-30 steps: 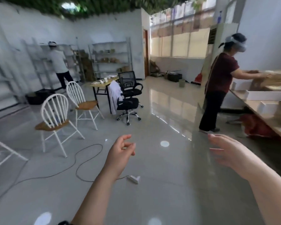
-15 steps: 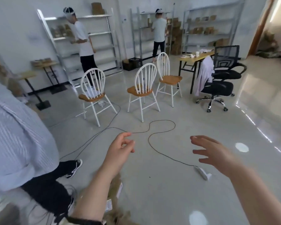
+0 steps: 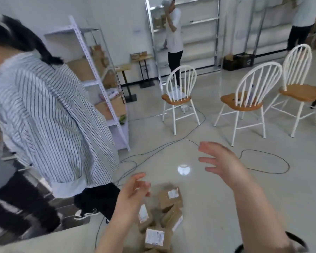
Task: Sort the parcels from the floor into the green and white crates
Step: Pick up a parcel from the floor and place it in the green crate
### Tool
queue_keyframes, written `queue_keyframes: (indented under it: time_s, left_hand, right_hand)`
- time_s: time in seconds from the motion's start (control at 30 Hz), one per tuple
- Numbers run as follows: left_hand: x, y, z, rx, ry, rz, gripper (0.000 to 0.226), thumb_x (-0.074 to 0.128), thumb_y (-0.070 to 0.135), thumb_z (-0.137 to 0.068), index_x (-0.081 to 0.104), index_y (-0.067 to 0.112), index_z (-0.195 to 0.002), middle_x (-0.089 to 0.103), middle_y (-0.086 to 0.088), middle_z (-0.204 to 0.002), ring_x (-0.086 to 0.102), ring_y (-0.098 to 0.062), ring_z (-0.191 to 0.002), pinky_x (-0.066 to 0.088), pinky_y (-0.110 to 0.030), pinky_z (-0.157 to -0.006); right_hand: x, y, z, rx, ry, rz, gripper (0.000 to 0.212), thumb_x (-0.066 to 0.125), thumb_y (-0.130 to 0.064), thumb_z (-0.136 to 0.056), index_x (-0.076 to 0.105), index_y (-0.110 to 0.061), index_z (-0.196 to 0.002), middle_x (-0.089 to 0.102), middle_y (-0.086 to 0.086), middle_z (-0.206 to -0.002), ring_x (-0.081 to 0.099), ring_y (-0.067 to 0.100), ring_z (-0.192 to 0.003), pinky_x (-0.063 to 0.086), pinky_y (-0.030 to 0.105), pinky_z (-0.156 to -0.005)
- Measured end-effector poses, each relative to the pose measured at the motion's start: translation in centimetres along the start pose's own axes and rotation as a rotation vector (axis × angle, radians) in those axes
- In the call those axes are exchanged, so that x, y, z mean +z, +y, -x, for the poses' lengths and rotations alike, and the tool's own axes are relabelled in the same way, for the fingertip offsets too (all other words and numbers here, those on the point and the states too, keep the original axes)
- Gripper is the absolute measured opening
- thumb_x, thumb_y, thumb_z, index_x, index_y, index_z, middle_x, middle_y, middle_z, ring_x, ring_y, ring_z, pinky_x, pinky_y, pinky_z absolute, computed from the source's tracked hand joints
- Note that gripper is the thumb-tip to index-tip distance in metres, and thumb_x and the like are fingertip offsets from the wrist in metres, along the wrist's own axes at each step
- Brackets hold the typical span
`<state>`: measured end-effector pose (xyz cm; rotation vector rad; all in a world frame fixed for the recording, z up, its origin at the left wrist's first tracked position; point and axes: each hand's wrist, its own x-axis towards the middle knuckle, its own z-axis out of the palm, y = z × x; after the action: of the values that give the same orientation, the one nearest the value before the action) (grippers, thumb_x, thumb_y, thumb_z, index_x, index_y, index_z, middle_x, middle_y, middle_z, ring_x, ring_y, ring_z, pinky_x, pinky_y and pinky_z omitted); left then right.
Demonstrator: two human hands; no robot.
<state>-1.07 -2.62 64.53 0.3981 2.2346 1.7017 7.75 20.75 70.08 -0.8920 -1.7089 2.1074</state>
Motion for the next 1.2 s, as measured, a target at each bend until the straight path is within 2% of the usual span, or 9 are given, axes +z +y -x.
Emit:
queue_keyframes:
  time_s: [0.1, 0.2, 0.37, 0.57, 0.73, 0.87, 0.97, 1.1, 1.2]
  left_hand:
    - [-0.5, -4.4, -2.5, 0.023, 0.055, 0.01, 0.019, 0.059, 0.01, -0.092, 0.061, 0.017, -0.109, 0.067, -0.016, -0.094, 0.066, -0.008, -0.065, 0.048, -0.009, -0.059]
    - [-0.5, -11.3, -4.4, 0.053, 0.085, -0.028, 0.019, 0.058, 0.011, -0.092, 0.06, 0.021, -0.109, 0.066, -0.017, -0.099, 0.064, -0.004, -0.065, 0.045, -0.006, -0.06]
    - [1.7, -28.3, -6.5, 0.028, 0.182, -0.06, 0.02, 0.057, 0.016, -0.094, 0.059, 0.027, -0.11, 0.065, -0.01, -0.099, 0.064, -0.003, -0.071, 0.047, -0.008, -0.063]
    - [6.4, -51.0, -9.9, -0.121, 0.26, -0.064, 0.019, 0.056, 0.022, -0.094, 0.058, 0.031, -0.11, 0.066, 0.001, -0.101, 0.065, -0.003, -0.071, 0.043, -0.005, -0.053]
    - [8.4, -64.9, -13.1, -0.252, 0.326, -0.124, 0.012, 0.056, 0.022, -0.094, 0.056, 0.032, -0.101, 0.064, 0.005, -0.096, 0.063, -0.008, -0.078, 0.043, -0.01, -0.052]
    - [8.4, -70.3, -14.5, -0.339, 0.364, -0.216, 0.018, 0.058, 0.023, -0.093, 0.05, 0.038, -0.087, 0.055, 0.017, -0.092, 0.057, 0.001, -0.076, 0.043, -0.013, -0.055]
    - [8.2, -72.2, -15.9, -0.404, 0.31, -0.416, 0.022, 0.058, 0.025, -0.092, 0.048, 0.036, -0.108, 0.051, 0.025, -0.096, 0.05, 0.006, -0.076, 0.037, -0.006, -0.059]
    - [8.6, -73.3, -17.9, -0.496, 0.226, -0.497, 0.045, 0.057, 0.025, -0.091, 0.042, 0.02, -0.134, 0.058, 0.002, -0.118, 0.052, -0.01, -0.09, 0.043, -0.024, -0.076]
    - [9.6, -73.8, -17.5, -0.472, 0.199, -0.513, 0.045, 0.052, 0.031, -0.093, 0.04, 0.024, -0.136, 0.059, 0.004, -0.122, 0.057, -0.015, -0.105, 0.046, -0.032, -0.094]
  right_hand:
    - [5.2, 2.7, -4.1, -0.06, -0.136, -0.014, 0.027, 0.049, -0.028, -0.095, 0.058, -0.019, -0.118, 0.062, -0.002, -0.119, 0.061, 0.024, -0.107, 0.043, 0.04, -0.093]
    - [8.6, 9.1, -7.1, -0.14, -0.239, 0.067, 0.017, 0.053, -0.03, -0.093, 0.063, -0.026, -0.106, 0.064, -0.006, -0.114, 0.063, 0.017, -0.104, 0.045, 0.038, -0.093]
    - [9.1, 26.9, -12.4, -0.254, -0.379, 0.287, 0.01, 0.055, -0.036, -0.09, 0.063, -0.04, -0.094, 0.061, -0.021, -0.107, 0.059, 0.003, -0.102, 0.045, 0.024, -0.079]
    - [6.5, 50.5, -21.4, -0.116, -0.373, 0.392, 0.01, 0.059, -0.03, -0.088, 0.068, -0.035, -0.09, 0.061, -0.006, -0.117, 0.053, 0.018, -0.119, 0.039, 0.037, -0.105]
    - [6.8, 63.4, -27.0, 0.036, -0.375, 0.423, 0.01, 0.057, -0.028, -0.09, 0.062, -0.03, -0.081, 0.06, -0.003, -0.096, 0.056, 0.018, -0.096, 0.04, 0.034, -0.087]
    - [7.2, 68.6, -28.8, 0.152, -0.402, 0.441, 0.007, 0.055, -0.033, -0.091, 0.059, -0.027, -0.094, 0.058, -0.009, -0.093, 0.052, 0.006, -0.084, 0.041, 0.029, -0.073]
    - [7.3, 71.2, -29.5, 0.176, -0.364, 0.459, 0.023, 0.059, -0.037, -0.085, 0.063, -0.017, -0.097, 0.062, 0.001, -0.089, 0.052, 0.013, -0.076, 0.037, 0.025, -0.061]
    - [7.9, 75.5, -29.6, 0.24, -0.373, 0.551, 0.037, 0.052, -0.029, -0.093, 0.055, -0.009, -0.124, 0.061, 0.012, -0.121, 0.056, 0.026, -0.101, 0.045, 0.029, -0.076]
    - [8.4, 77.0, -29.2, 0.409, -0.428, 0.513, 0.037, 0.054, -0.029, -0.091, 0.053, -0.014, -0.125, 0.061, 0.007, -0.116, 0.058, 0.024, -0.096, 0.043, 0.026, -0.072]
